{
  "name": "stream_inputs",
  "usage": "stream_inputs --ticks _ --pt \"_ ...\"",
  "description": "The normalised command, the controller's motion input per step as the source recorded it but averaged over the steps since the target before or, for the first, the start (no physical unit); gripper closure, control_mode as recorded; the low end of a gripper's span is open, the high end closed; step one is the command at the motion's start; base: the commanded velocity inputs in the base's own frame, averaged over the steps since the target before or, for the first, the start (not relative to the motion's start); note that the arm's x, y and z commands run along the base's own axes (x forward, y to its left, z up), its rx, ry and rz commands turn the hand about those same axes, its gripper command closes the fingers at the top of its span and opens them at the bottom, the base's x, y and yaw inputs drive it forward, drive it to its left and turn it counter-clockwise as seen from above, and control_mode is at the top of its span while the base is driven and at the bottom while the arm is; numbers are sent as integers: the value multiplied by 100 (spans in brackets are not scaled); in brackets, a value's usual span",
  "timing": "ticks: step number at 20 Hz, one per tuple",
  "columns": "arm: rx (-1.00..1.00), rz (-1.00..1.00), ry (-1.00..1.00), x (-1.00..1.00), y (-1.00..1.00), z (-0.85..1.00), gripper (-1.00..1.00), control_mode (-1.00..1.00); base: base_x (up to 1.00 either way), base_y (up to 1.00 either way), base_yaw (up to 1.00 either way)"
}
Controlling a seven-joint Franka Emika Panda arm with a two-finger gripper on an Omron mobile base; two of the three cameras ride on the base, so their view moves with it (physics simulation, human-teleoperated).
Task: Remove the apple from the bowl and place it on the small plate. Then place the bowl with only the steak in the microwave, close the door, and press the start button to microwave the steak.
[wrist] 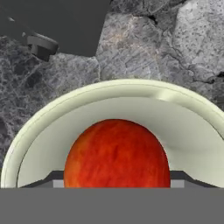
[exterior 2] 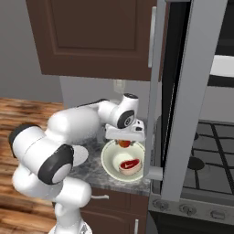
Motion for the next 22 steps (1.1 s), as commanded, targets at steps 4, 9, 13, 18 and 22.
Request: stream_inputs --ticks 4,9,13,18,22 --pt "-15 0 -34 -49 55 64 100 -100 0 0 0" --pt "-10 0 -30 -97 90 31 100 -100 0 0 0" --pt "-7 0 -18 -98 100 16 100 -100 0 0 0" --pt "-9 0 -2 -50 100 1 100 -100 0 0 0" --pt "-12 0 4 0 100 0 100 -100 0 0 0"
